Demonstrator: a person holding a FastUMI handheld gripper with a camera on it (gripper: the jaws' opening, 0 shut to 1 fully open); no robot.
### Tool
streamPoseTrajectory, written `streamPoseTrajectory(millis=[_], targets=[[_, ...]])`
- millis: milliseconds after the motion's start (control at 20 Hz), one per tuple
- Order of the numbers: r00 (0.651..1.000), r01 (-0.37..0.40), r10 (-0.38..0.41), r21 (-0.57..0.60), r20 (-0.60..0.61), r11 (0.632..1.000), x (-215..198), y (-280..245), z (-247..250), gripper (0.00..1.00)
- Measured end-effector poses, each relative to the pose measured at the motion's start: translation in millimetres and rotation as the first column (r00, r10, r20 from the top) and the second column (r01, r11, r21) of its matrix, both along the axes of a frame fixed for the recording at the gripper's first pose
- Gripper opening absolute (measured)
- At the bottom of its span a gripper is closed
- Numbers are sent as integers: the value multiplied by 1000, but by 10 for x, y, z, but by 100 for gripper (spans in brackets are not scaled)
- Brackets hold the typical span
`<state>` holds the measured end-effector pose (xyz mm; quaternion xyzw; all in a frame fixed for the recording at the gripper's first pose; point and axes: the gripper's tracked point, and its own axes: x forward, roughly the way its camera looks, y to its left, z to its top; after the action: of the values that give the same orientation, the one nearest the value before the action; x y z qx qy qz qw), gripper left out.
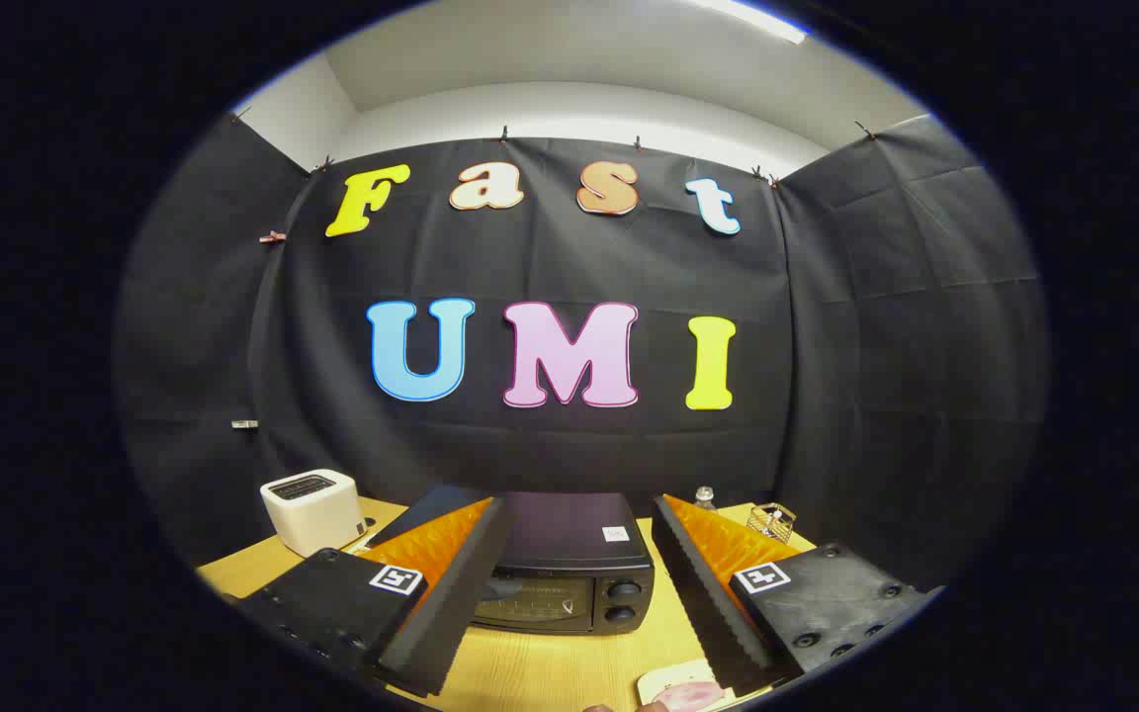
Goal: Open the toaster oven, put the food inside, and close the toaster oven door.
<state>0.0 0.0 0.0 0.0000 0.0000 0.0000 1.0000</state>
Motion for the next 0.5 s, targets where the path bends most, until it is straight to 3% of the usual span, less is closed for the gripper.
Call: streamPoseTrajectory(millis=[500], targets=[[999, 9, -8, 9, -33, 1000, -35, 10, -170, 97]])
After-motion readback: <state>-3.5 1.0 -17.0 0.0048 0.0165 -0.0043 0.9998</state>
